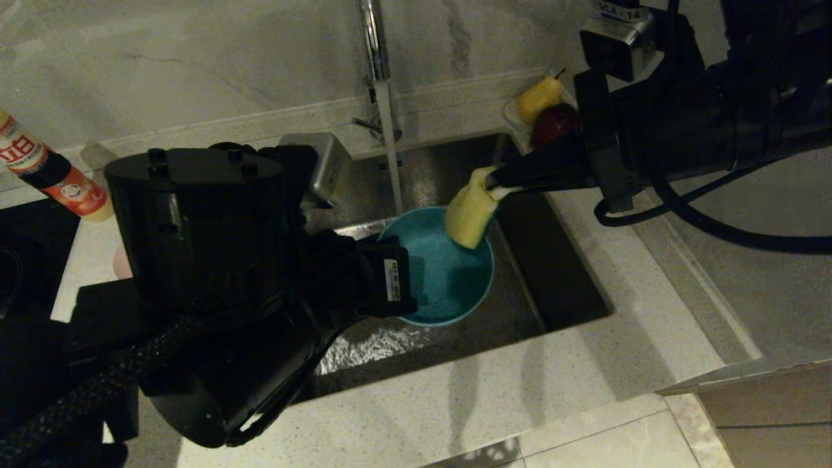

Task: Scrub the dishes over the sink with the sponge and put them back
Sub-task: Wipe the bowl

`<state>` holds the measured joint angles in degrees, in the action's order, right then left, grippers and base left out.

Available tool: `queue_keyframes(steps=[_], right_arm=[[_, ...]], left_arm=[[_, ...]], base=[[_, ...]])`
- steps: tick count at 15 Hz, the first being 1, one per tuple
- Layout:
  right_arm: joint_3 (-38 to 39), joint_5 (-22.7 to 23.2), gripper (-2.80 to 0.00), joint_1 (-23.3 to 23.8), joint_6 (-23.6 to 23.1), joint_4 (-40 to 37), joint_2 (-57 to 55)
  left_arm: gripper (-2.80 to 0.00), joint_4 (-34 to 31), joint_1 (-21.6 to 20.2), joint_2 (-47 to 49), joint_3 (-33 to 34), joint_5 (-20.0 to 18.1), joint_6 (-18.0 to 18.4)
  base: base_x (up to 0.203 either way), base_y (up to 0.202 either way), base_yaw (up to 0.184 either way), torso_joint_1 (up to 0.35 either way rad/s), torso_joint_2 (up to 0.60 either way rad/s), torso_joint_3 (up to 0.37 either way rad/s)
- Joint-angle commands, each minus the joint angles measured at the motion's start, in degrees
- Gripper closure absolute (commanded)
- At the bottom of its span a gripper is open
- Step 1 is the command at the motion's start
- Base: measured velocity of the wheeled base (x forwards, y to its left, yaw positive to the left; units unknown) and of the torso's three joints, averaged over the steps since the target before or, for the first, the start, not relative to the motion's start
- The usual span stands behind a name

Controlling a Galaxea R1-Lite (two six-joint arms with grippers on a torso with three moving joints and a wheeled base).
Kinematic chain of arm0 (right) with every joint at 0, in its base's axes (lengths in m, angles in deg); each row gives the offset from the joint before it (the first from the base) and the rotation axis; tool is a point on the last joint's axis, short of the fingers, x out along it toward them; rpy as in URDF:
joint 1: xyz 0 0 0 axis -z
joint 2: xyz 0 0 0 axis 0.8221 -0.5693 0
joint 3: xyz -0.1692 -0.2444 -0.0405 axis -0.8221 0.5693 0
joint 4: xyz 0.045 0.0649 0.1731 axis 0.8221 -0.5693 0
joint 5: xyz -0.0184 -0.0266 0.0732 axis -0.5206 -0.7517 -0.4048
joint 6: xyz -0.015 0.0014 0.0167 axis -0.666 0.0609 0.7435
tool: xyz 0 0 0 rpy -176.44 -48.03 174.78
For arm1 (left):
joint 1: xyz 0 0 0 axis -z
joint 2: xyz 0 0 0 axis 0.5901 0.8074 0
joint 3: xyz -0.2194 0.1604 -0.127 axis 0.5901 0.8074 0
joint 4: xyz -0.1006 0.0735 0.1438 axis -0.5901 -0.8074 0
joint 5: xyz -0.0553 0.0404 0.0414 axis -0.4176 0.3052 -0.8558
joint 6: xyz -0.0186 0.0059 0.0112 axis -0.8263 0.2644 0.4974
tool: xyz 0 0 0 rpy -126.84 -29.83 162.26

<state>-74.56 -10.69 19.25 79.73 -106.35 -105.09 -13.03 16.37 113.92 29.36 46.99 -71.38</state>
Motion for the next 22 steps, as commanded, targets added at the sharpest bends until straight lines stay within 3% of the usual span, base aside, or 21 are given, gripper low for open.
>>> queue_keyframes(steps=[1, 8, 22], right_arm=[[0.0, 0.05, 0.0, -0.16, 0.22, 0.04, -0.85], [1.84, 0.14, 0.0, 0.02, 0.05, -0.39, 2.25], [2.29, -0.04, 0.0, -5.77, 0.1, 1.27, -2.22]], left_arm=[[0.0, 0.2, -0.06, 0.25, -0.37, 0.2, -0.24], [0.0, 0.2, -2.28, 0.81, -3.34, 0.29, -0.41], [0.0, 0.2, -2.43, 2.01, -5.26, 0.12, -0.68]], base=[[0.0, 0.0, 0.0, 0.0, 0.0, 0.0], [0.0, 0.0, 0.0, 0.0, 0.0, 0.0], [0.0, 0.0, 0.0, 0.0, 0.0, 0.0]])
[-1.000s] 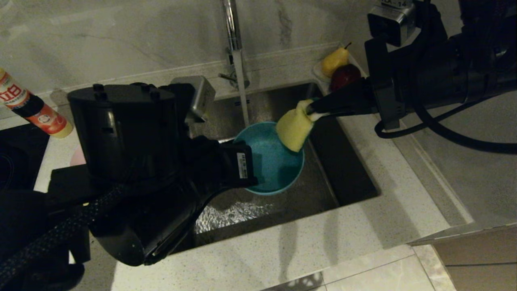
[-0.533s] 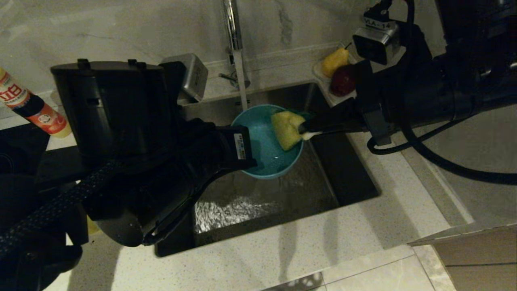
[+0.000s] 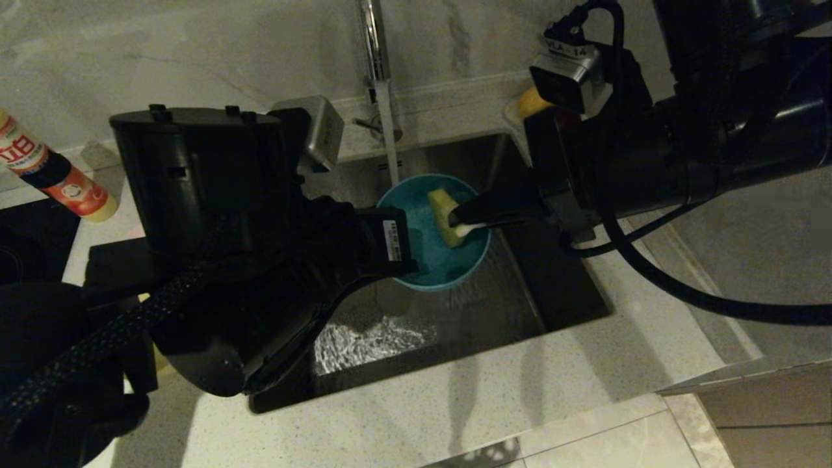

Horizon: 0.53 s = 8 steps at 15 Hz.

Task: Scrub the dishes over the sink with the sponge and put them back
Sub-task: Wipe the bowl

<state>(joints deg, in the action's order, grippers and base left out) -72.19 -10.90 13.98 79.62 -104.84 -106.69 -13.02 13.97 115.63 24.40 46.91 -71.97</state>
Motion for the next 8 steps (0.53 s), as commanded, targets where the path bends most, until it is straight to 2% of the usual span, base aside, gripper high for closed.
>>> queue_keyframes(steps=[1, 8], right_arm=[[-0.03, 0.17, 0.0, -0.7, 0.33, -0.26, -0.74], [0.71, 0.09, 0.0, -1.43, 0.33, -1.27, 1.17]], left_arm=[[0.0, 0.19, -0.15, 0.3, -0.45, 0.2, -0.01], [0.0, 0.19, -2.64, 0.39, -2.34, 0.11, -0.01]], base=[[0.0, 0.0, 0.0, 0.0, 0.0, 0.0], [0.0, 0.0, 0.0, 0.0, 0.0, 0.0]])
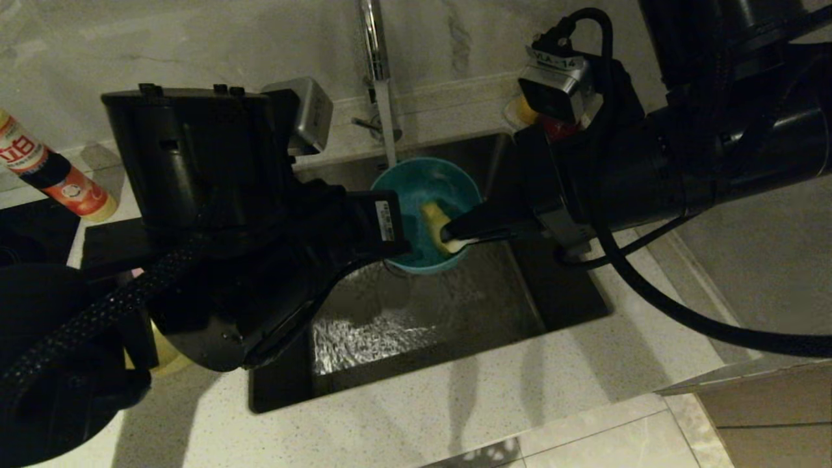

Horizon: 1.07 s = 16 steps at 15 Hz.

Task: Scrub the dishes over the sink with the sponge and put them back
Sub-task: Wipe the bowl

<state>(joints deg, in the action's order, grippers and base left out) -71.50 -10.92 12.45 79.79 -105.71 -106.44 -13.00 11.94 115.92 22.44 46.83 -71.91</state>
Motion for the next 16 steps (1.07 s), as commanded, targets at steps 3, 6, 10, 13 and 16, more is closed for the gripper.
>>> queue_keyframes(steps=[3, 6, 10, 13, 16], right_arm=[[-0.34, 0.1, 0.0, 0.49, 0.12, -0.43, 2.51], [-0.77, 0.1, 0.0, 0.57, 0.08, -0.42, 3.4], [-2.6, 0.1, 0.0, 0.73, 0.08, -0.4, 5.26], [-3.47, 0.1, 0.0, 2.13, 0.08, -0.49, 7.0], [-3.34, 0.1, 0.0, 3.08, 0.23, -0.83, 9.61]], left_arm=[[0.0, 0.17, -1.44, 0.1, -0.5, 0.19, -0.07], [0.0, 0.17, -1.78, 0.19, -0.5, 0.28, -0.07], [0.0, 0.17, -2.85, 0.27, -0.06, 0.28, -0.24], [0.0, 0.17, -4.53, 0.09, -0.24, 0.37, -0.24], [0.0, 0.07, -7.32, 0.3, 0.8, 0.37, -1.0]], base=[[0.0, 0.0, 0.0, 0.0, 0.0, 0.0], [0.0, 0.0, 0.0, 0.0, 0.0, 0.0], [0.0, 0.0, 0.0, 0.0, 0.0, 0.0], [0.0, 0.0, 0.0, 0.0, 0.0, 0.0], [0.0, 0.0, 0.0, 0.0, 0.0, 0.0]])
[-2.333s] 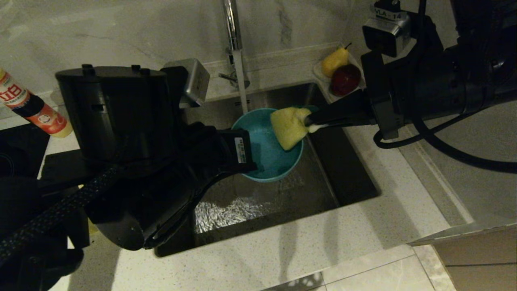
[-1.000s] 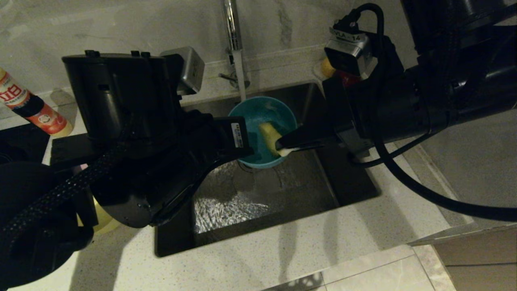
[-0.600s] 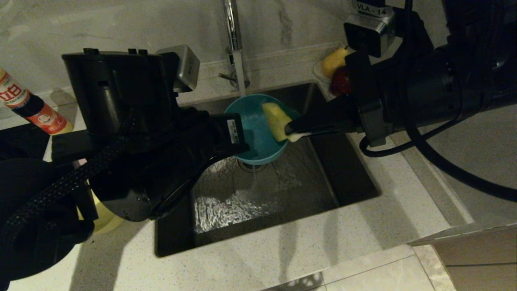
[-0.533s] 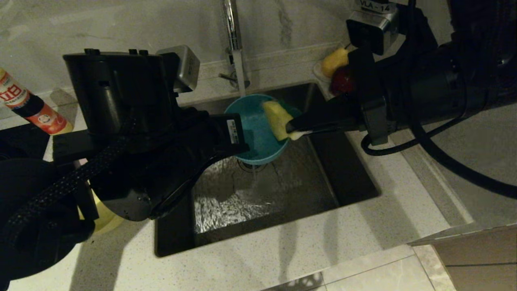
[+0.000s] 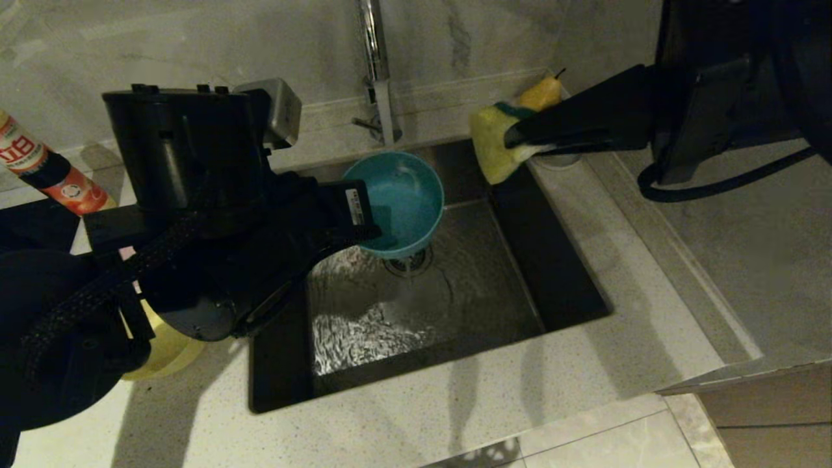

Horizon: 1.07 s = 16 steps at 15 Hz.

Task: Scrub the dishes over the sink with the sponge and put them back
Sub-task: Wipe the bowl, then rinse the bowl

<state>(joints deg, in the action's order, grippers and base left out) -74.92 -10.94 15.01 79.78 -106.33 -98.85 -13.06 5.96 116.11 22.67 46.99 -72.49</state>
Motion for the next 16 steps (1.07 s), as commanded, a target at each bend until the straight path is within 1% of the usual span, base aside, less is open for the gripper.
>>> queue_keyframes(steps=[1, 3, 5, 7, 9, 11, 14, 16], right_arm=[[0.58, 0.12, 0.0, 1.17, 0.31, -0.26, 3.11], [2.32, 0.12, 0.0, 2.37, 0.35, -0.33, 4.94], [5.6, 0.12, 0.0, 3.56, 0.27, -0.08, 7.18], [8.81, 0.12, 0.0, 3.99, 0.14, 0.17, 9.5], [11.82, 0.12, 0.0, 4.15, 0.17, 0.43, 11.56], [15.4, 0.12, 0.0, 4.62, 0.04, 0.5, 13.79], [20.18, 0.14, 0.0, 4.77, -0.02, 0.61, 16.12], [22.26, 0.21, 0.0, 4.78, -0.06, 1.85, 17.32]], left_arm=[[0.0, 0.07, -2.24, 0.72, 0.94, 0.2, -1.09], [0.0, -0.09, -3.67, 2.43, 1.08, 0.17, -2.2], [0.0, -0.45, -5.26, 4.43, 0.38, 0.1, -2.83], [0.0, -0.8, -7.12, 7.27, -1.34, 0.1, -4.12], [0.0, -1.86, -8.88, 10.3, -3.59, -0.09, -4.63], [0.0, -4.49, -10.18, 13.64, -8.86, -0.2, -6.07], [0.0, -10.6, -10.61, 17.96, -17.93, -1.08, -9.56], [0.0, -12.25, -10.65, 21.05, -23.14, -1.46, -10.5]], base=[[0.0, 0.0, 0.0, 0.0, 0.0, 0.0], [0.0, 0.0, 0.0, 0.0, 0.0, 0.0], [0.0, 0.0, 0.0, 0.0, 0.0, 0.0], [0.0, 0.0, 0.0, 0.0, 0.0, 0.0], [0.0, 0.0, 0.0, 0.0, 0.0, 0.0], [0.0, 0.0, 0.0, 0.0, 0.0, 0.0], [0.0, 0.0, 0.0, 0.0, 0.0, 0.0], [0.0, 0.0, 0.0, 0.0, 0.0, 0.0]])
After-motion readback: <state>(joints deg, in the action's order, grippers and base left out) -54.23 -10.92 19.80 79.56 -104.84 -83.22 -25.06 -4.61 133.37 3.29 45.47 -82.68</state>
